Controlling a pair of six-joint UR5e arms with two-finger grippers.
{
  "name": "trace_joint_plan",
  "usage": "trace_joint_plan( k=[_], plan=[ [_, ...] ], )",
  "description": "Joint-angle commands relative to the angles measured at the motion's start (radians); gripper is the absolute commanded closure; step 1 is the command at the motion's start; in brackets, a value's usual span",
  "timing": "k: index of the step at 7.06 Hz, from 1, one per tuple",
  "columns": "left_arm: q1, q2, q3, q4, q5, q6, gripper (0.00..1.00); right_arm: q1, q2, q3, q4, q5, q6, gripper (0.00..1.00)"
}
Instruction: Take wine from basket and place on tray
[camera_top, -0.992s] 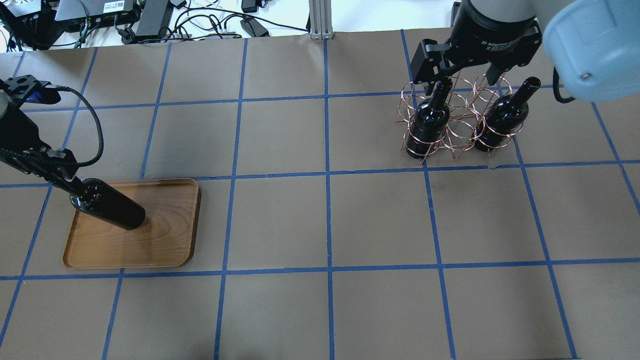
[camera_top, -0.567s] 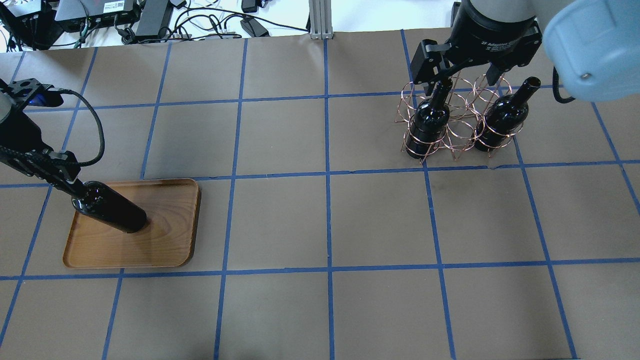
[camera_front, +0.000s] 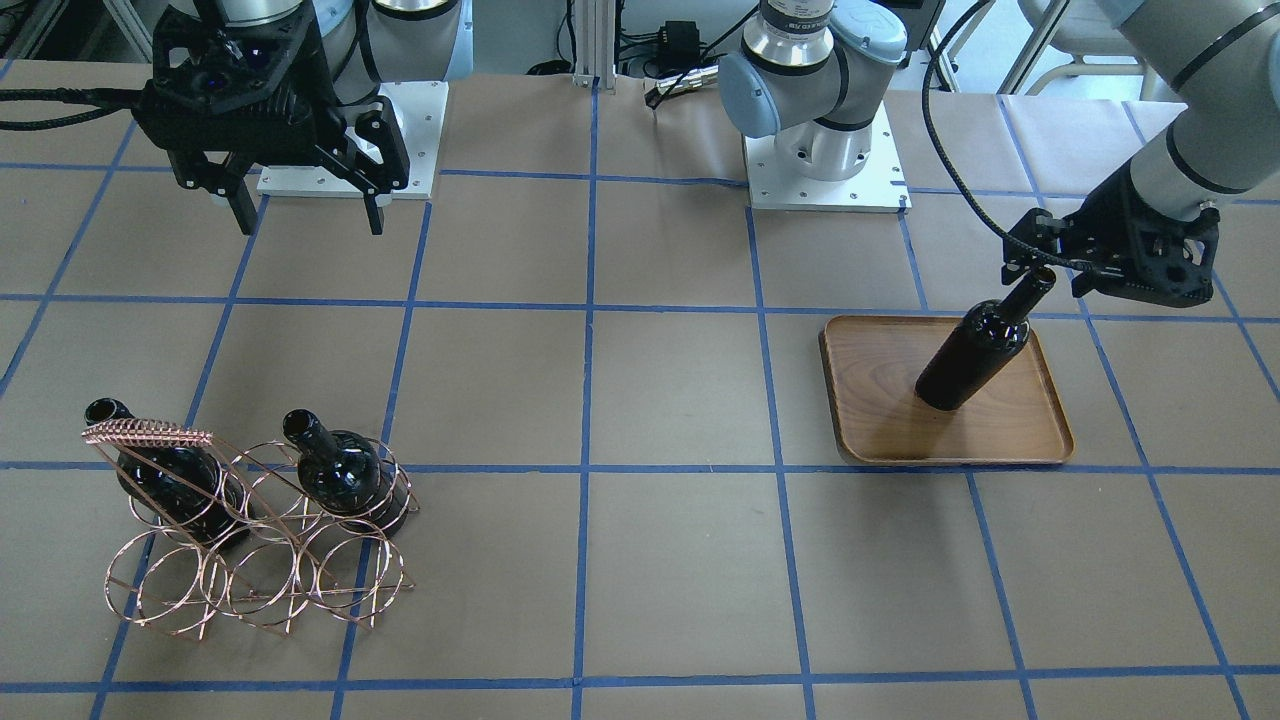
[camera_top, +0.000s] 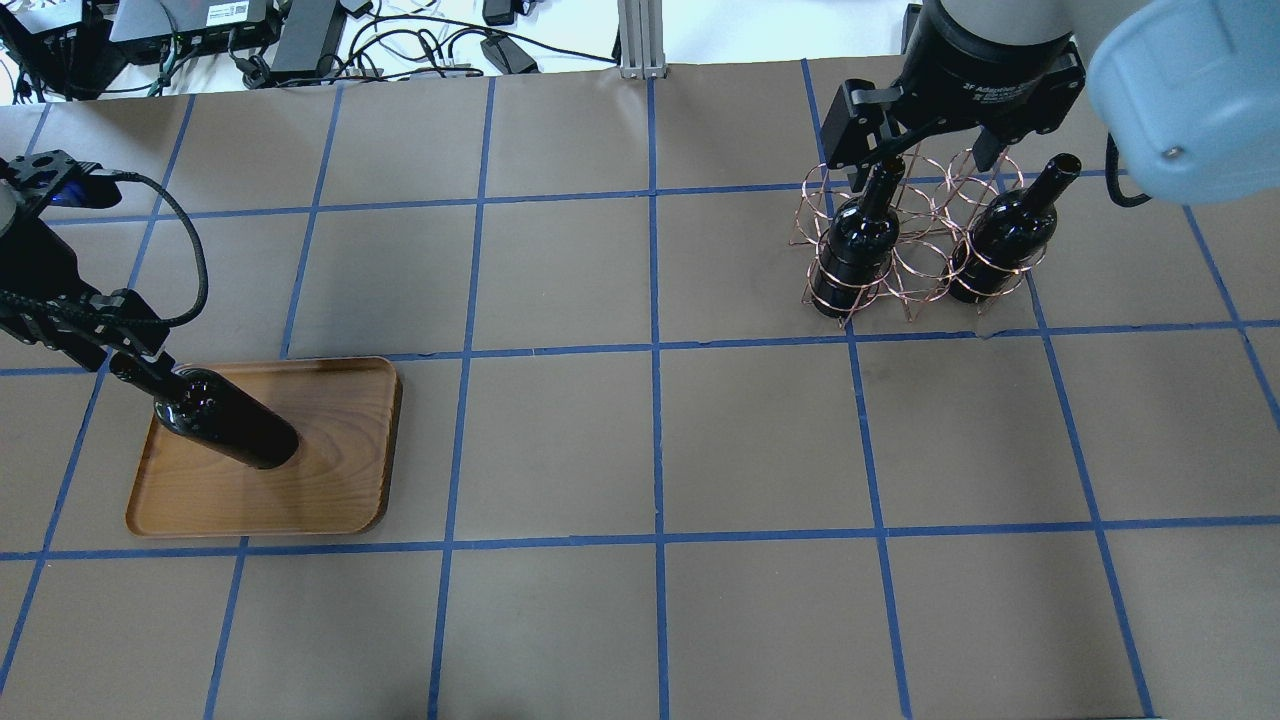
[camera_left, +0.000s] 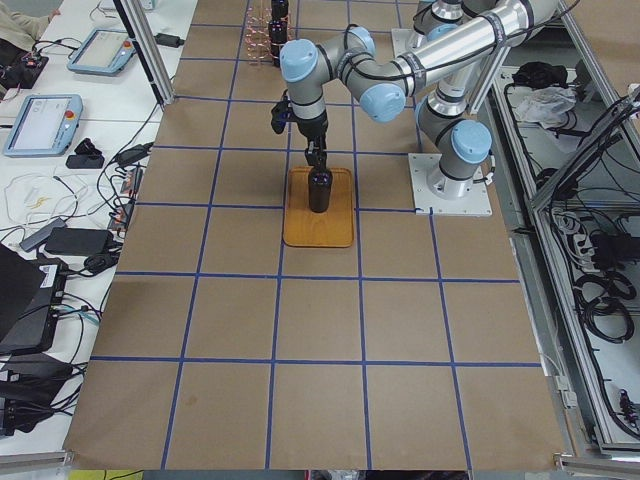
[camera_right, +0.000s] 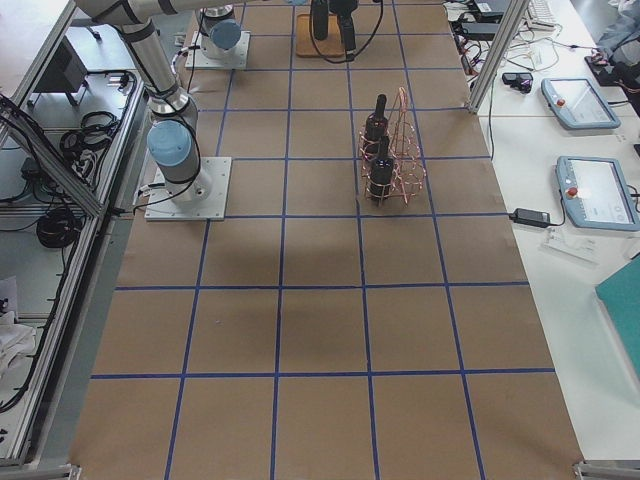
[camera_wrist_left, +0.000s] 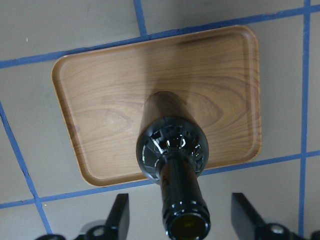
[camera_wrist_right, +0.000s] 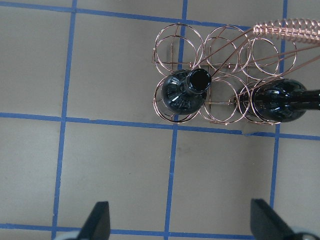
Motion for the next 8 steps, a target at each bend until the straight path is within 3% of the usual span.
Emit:
trace_joint_plan(
  k=[1, 5, 6, 8],
  plan=[
    [-0.018, 0.033, 0.039, -0.038, -0.008, -0.08, 0.0, 0.0, -0.002, 0.0, 0.001, 0.0, 0.0, 0.0],
    [-0.332, 0.073, 0.137, -0.075, -0.083, -0.528, 0.0, 0.002, -0.002, -0.002, 0.007, 0.003, 0.002, 0.0],
    [-0.387, 0.073, 0.137, -0.069, -0.128, -0.559, 0.0, 0.002, -0.002, -0.002, 0.005, 0.003, 0.002, 0.0],
    [-0.486, 0.096, 0.145, -0.061, -0.128, -0.576, 0.0, 0.002, -0.002, -0.002, 0.007, 0.002, 0.002, 0.0]
  ],
)
